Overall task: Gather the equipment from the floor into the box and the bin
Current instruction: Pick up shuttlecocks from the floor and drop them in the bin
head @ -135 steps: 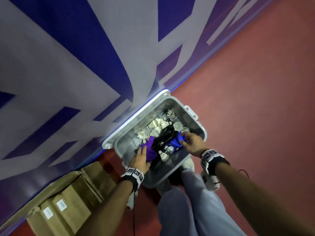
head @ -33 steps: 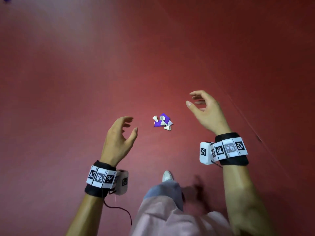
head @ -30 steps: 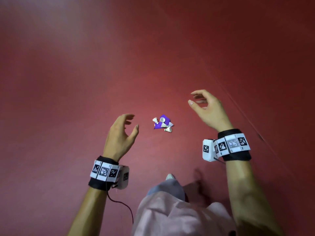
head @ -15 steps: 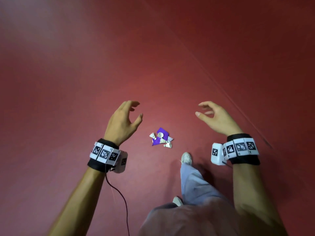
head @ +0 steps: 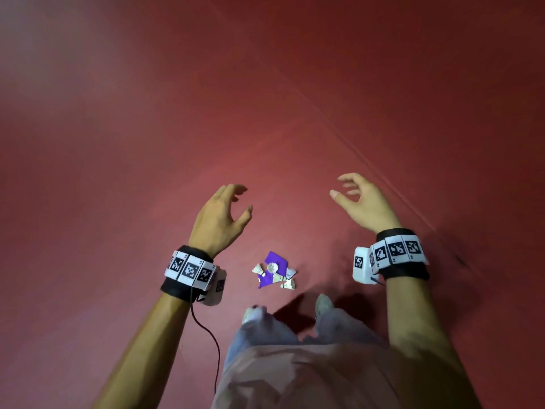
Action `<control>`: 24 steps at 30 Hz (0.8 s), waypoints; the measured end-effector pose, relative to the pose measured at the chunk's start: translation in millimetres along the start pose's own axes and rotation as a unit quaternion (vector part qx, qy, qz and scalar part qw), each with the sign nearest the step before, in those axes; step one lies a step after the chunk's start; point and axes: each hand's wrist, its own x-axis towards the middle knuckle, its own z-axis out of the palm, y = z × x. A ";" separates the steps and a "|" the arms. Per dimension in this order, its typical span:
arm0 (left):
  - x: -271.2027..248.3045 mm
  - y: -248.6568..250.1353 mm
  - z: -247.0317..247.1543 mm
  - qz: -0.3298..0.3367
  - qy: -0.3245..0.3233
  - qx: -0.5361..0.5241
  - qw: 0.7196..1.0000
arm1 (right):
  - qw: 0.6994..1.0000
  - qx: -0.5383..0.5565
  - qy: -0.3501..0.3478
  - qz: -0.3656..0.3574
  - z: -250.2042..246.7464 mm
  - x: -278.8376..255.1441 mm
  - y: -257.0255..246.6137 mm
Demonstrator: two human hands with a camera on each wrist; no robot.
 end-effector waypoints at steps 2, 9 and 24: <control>23.7 -11.7 3.0 0.016 -0.024 0.001 1.000 | 1.000 -0.003 0.014 0.005 9.8 8.5 -1.1; 102.4 -59.9 27.2 0.110 -0.153 0.023 0.982 | 0.994 -0.046 0.065 0.075 55.3 -13.0 40.2; 81.1 -293.4 249.2 0.155 -0.472 0.346 0.796 | 0.920 -0.061 -0.106 0.372 286.9 -103.3 275.1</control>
